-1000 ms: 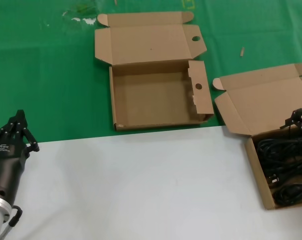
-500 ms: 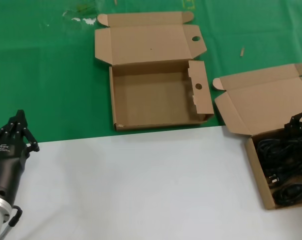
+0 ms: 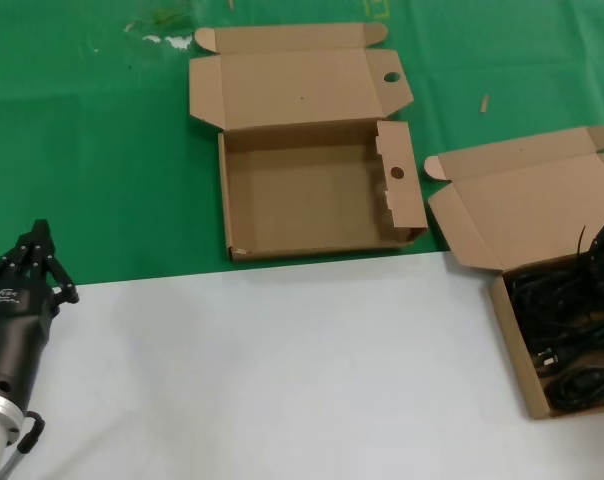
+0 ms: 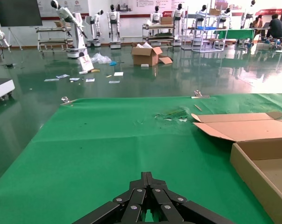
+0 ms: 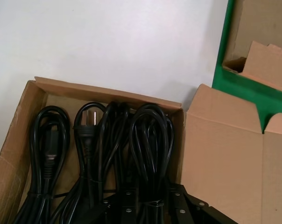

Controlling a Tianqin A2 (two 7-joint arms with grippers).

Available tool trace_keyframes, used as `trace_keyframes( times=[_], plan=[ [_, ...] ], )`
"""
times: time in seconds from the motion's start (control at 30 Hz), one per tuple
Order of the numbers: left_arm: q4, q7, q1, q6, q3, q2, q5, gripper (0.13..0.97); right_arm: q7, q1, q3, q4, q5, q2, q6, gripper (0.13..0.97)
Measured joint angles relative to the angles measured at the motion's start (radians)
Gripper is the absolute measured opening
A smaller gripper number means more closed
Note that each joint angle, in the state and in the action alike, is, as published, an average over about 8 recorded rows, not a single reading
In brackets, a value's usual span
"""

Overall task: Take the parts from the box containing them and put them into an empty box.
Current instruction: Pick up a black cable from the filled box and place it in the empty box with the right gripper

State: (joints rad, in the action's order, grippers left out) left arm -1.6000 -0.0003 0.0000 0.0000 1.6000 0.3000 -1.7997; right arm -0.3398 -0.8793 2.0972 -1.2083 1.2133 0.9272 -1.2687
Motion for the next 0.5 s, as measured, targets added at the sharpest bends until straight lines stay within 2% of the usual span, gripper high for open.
trace_keyframes(
  times=[0.07,0.3,0.5],
  plan=[
    [0.0,0.0,0.0,0.0,0.0,0.0,0.0,0.14,0.013,-0.002,-0.002,-0.011,-0.003,0.001,-0.006,0.269],
    [0.0,0.0,0.0,0.0,0.0,0.0,0.0,0.14,0.086,-0.025,-0.011,-0.072,-0.016,0.008,-0.043,0.225],
    [0.0,0.0,0.0,0.0,0.0,0.0,0.0,0.14,0.187,-0.095,-0.02,-0.151,-0.033,0.003,-0.108,0.206]
  ],
)
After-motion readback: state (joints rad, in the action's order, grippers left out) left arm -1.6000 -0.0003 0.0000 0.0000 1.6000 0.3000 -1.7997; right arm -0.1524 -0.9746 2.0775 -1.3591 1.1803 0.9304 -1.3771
